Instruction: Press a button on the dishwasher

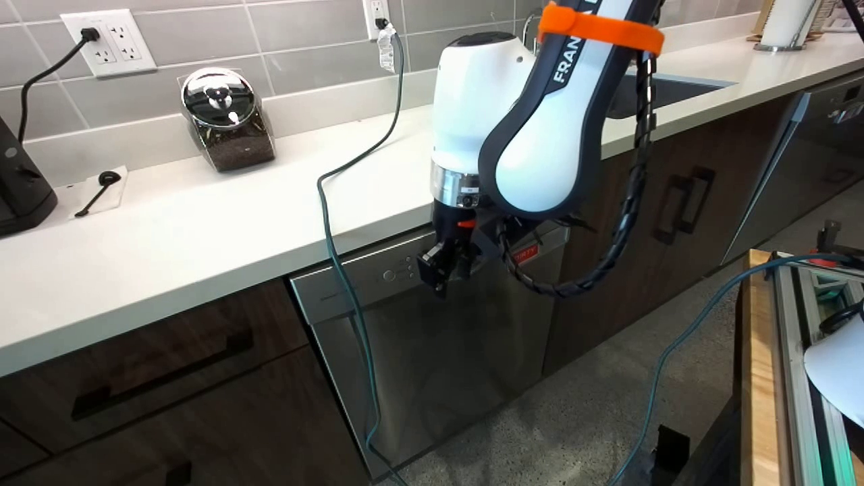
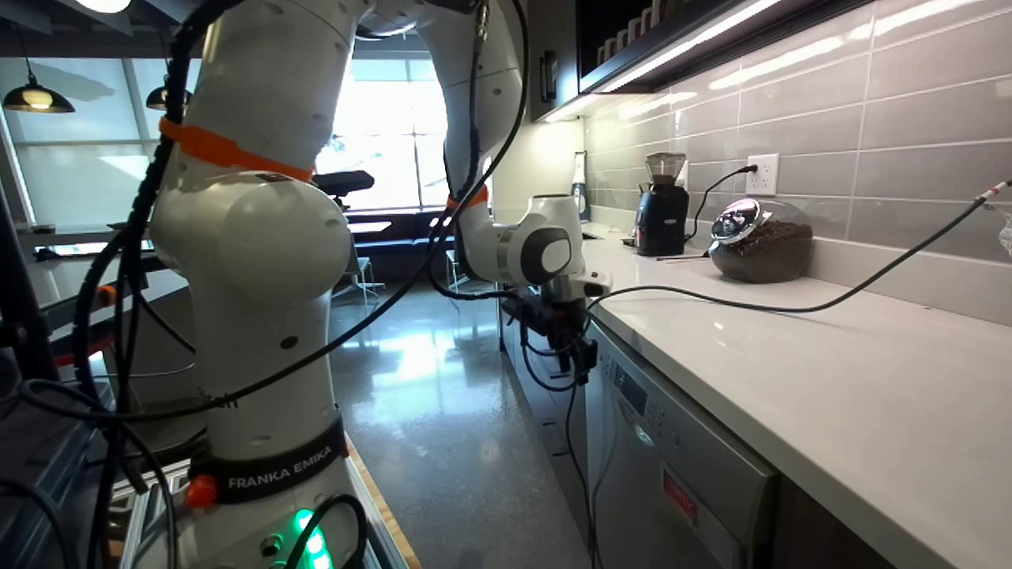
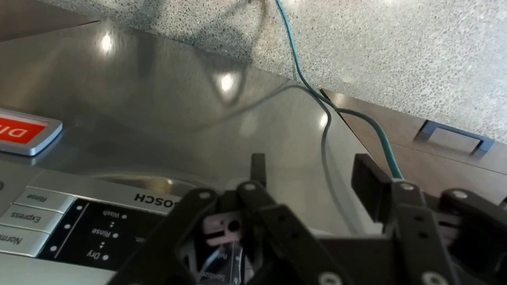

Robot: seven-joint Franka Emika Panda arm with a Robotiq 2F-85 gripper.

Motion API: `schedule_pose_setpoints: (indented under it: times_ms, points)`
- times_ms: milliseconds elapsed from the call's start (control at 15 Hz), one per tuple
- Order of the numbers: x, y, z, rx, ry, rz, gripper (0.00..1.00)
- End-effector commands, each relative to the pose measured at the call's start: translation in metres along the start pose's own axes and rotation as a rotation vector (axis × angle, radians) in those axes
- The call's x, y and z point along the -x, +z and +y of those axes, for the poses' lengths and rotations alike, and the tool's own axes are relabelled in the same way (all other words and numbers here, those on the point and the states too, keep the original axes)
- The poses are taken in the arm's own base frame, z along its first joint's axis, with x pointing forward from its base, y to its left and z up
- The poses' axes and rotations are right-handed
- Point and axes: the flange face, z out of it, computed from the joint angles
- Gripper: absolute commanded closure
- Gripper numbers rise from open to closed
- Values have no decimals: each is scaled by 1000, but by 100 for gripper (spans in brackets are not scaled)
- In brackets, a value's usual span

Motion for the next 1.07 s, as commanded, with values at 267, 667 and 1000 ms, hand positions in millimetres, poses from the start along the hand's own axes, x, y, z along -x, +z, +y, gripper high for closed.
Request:
schedule_pose_setpoints:
  times_ms: [267, 667, 1000]
  points:
    - [-10, 16, 1, -14, 95, 60, 99]
    - [-19, 19, 2, -5, 126, 85, 100]
    - [-25, 18, 2, 5, 141, 97, 100]
